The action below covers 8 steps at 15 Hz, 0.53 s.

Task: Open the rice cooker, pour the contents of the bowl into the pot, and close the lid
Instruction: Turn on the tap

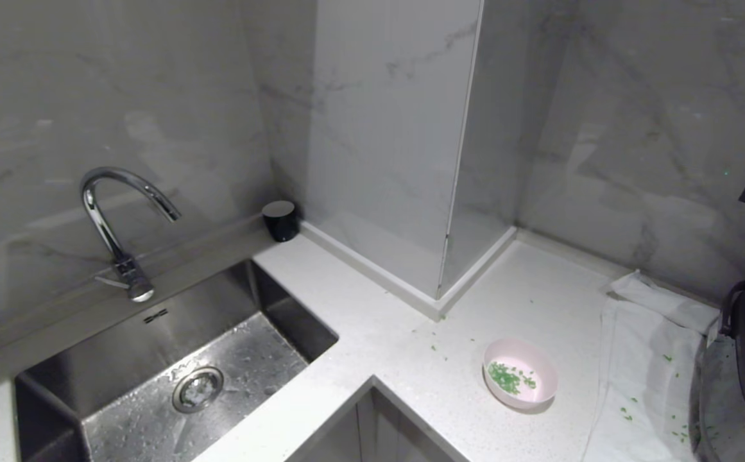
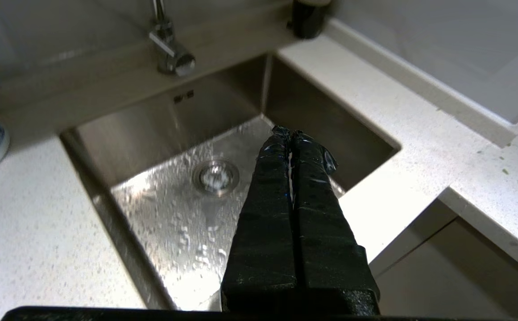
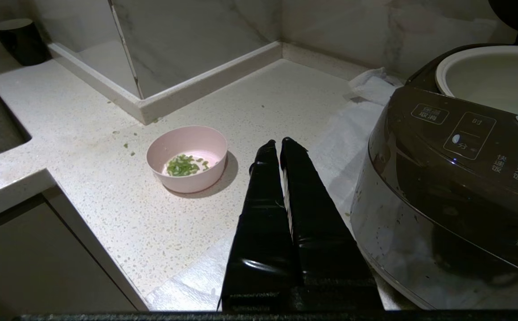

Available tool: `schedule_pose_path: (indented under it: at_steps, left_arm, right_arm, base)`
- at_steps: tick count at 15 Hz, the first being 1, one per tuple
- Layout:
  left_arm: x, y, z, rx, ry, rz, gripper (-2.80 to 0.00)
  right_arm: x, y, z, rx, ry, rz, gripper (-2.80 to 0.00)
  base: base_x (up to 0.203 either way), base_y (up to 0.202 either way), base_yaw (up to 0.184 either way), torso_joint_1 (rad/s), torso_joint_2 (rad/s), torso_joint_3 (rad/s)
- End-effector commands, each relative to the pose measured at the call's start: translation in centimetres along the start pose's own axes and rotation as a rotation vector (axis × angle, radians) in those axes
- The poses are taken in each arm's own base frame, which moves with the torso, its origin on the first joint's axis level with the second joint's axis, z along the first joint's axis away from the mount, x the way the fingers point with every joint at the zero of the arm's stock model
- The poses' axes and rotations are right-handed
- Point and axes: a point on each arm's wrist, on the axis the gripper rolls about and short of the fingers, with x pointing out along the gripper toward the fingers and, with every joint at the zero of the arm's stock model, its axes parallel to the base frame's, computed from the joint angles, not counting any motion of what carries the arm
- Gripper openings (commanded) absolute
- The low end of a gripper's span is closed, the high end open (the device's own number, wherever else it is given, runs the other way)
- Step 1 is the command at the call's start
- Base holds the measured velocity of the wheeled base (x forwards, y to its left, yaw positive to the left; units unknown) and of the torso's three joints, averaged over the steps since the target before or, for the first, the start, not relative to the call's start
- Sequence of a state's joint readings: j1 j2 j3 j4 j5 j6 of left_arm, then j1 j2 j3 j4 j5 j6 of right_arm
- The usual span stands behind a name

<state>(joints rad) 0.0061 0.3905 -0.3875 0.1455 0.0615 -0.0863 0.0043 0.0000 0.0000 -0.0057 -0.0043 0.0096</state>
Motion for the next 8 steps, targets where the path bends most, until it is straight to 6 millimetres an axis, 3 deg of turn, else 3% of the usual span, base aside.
schedule_pose_path:
  at_steps: [1,4,8]
  left_arm:
    - [5.2,-0.4,2.7,-0.033,0.211,0.048,-2.8]
    - [12.3,-0.3,5.1,-0.154,0.386,0.16,-2.8]
    - [21.7,0.7,3.5,-0.28,0.59,0.361,-2.8]
  right_arm:
    - [0.0,0.0,0.0,0.0,0.001,0.001,-2.8]
    - [0.0,0.0,0.0,0.0,0.001,0.0,-2.8]
    - [0.0,0.0,0.0,0.001,0.001,0.0,-2.8]
  base:
    - [0.0,0.0,0.0,0.0,0.0,0.0]
    - [0.0,0.0,0.0,0.0,0.0,0.0]
    - [0.0,0.0,0.0,0.0,0.0,0.0]
